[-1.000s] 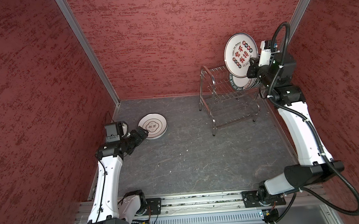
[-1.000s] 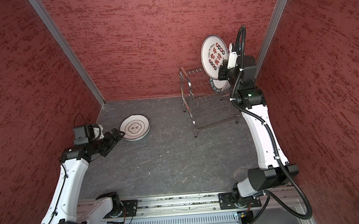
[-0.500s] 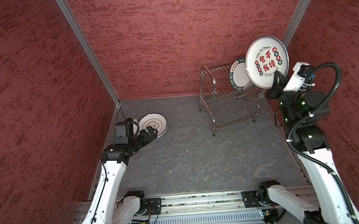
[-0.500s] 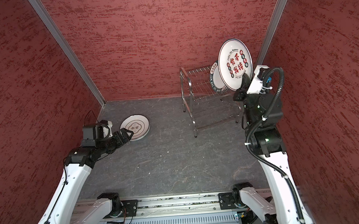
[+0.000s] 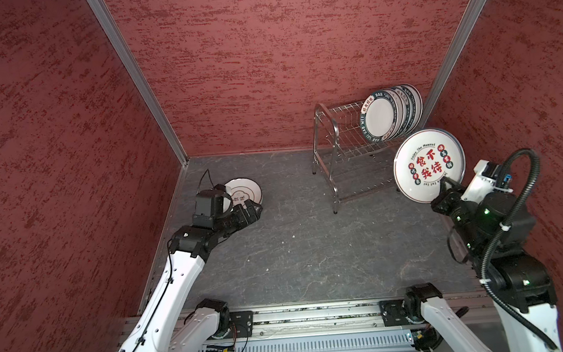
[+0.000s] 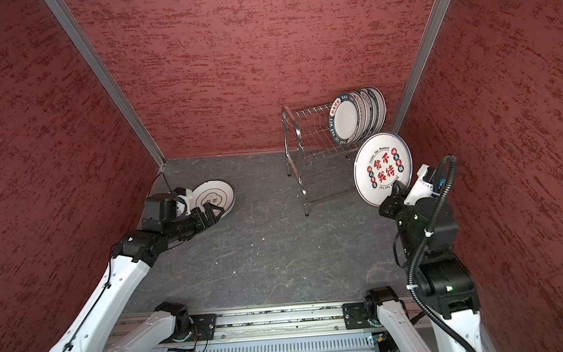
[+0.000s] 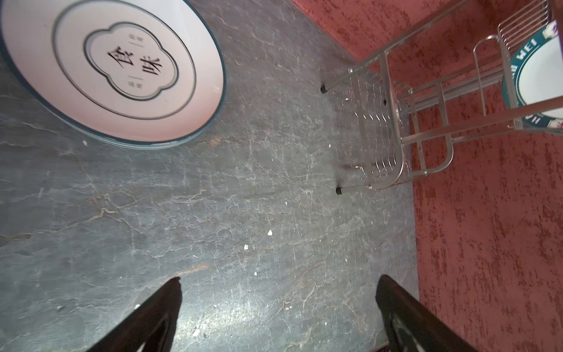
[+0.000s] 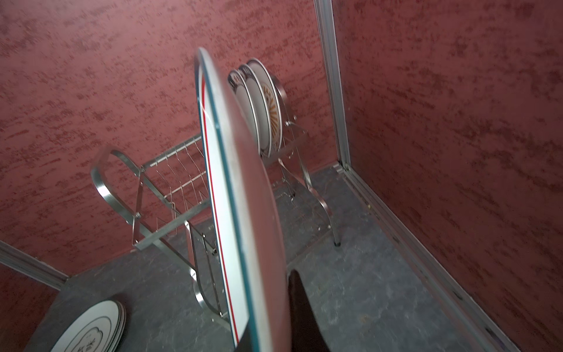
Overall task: Unload the plates from the dish rack
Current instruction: Place the plate among the plates.
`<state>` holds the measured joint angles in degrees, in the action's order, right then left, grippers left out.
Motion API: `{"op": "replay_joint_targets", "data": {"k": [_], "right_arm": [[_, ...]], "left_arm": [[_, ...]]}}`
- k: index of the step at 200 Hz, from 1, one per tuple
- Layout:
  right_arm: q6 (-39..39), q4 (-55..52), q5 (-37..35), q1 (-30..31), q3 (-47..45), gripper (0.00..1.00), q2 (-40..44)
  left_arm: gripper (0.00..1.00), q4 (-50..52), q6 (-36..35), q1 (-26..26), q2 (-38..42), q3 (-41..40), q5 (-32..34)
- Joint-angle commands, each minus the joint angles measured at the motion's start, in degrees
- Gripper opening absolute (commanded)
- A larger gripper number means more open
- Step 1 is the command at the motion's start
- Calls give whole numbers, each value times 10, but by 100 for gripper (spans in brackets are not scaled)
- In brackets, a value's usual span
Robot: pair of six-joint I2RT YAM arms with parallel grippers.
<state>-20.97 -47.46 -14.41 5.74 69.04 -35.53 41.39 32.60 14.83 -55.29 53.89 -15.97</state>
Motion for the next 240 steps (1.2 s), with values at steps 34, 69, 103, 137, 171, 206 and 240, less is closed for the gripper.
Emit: {"op": "replay_joint_targets", "data": {"k": [34,69,103,137,171,206,240], "right_arm": [[-72,-138,193,0,-45,0,-43],[-95,-68,358,0,-124,0,-55],[-125,14,475,0,-188,0,-67],[-166,116,570,0,-233,0,-92],[-174,187,605,1,-264,0,-117],[-184,232,610,1,-275,0,-148],[-195,275,620,5,-281,0,-182]], "left_arm": [[99,-113,65,82,7,-52,25],[100,-141,80,115,-25,-61,26],[100,-229,104,133,-42,-88,-12],[99,-261,97,153,-96,-71,-35],[96,-328,113,158,-155,-58,-96],[96,-376,124,163,-192,-49,-124],[94,-419,141,165,-216,-45,-155]]}}
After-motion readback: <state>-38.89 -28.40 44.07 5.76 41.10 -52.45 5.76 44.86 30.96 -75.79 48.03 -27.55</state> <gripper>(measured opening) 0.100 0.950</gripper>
